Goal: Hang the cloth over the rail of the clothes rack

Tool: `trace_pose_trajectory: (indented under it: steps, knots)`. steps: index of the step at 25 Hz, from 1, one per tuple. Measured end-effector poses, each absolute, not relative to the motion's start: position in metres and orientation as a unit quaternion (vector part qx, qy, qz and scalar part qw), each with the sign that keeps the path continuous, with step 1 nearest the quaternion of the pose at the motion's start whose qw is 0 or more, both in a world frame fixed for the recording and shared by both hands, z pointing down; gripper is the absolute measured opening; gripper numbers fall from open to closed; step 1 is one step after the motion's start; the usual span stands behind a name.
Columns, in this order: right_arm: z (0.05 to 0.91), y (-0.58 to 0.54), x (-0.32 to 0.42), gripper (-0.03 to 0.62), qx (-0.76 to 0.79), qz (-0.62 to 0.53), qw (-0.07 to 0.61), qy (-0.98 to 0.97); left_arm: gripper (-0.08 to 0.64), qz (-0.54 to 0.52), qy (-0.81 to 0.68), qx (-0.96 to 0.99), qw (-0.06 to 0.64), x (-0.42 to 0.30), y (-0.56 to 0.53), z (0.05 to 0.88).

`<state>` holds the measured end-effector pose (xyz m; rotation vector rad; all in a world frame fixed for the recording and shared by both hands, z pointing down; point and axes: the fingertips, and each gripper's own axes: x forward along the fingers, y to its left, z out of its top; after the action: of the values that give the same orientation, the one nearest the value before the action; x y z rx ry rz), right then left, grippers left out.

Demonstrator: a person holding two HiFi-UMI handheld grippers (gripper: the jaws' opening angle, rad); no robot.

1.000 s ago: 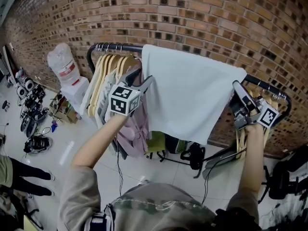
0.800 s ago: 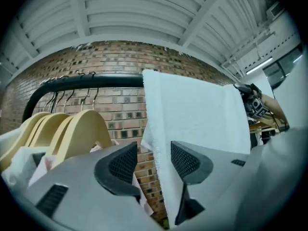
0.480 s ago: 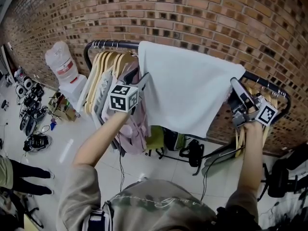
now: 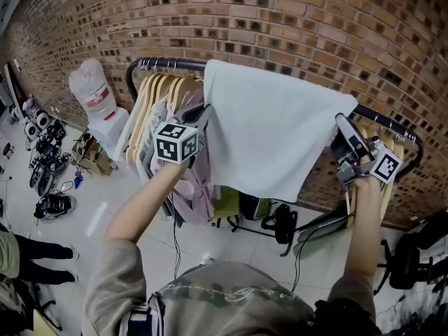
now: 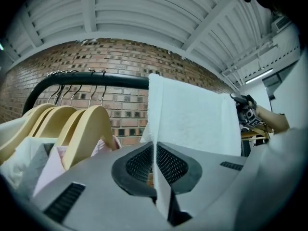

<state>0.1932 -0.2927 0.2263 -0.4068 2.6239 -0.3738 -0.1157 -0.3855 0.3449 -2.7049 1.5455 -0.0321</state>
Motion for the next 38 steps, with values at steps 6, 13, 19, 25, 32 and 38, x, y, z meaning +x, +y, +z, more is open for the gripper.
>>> trace_pose_trajectory:
  steps: [6,13,19,25,32,38]
  knots:
    - [0.217,-0.282,0.205,0.018,-0.153,-0.119,0.220,0.956,0.023,0.004,0.422,-0.907,0.008,-0.109,-0.353,0.319]
    - [0.196,-0.279,0.215,0.018,-0.167,-0.101,0.210,0.958,0.020,0.037,0.300,-0.951,-0.062,-0.112,-0.332,0.271]
    - [0.178,-0.281,0.221,0.018,-0.176,-0.099,0.213,0.956,0.020,0.014,0.253,-0.965,-0.062,-0.117,-0.333,0.242]
    - [0.163,-0.286,0.226,0.018,-0.172,-0.118,0.230,0.951,0.020,0.019,0.218,-0.969,-0.114,-0.124,-0.348,0.231]
    - [0.143,-0.300,0.251,0.018,-0.196,-0.119,0.244,0.942,0.020,0.069,0.181,-0.964,-0.180,-0.133,-0.368,0.209]
    - [0.125,-0.315,0.268,0.018,-0.206,-0.127,0.253,0.937,0.020,0.063,0.161,-0.971,-0.162,-0.126,-0.376,0.187]
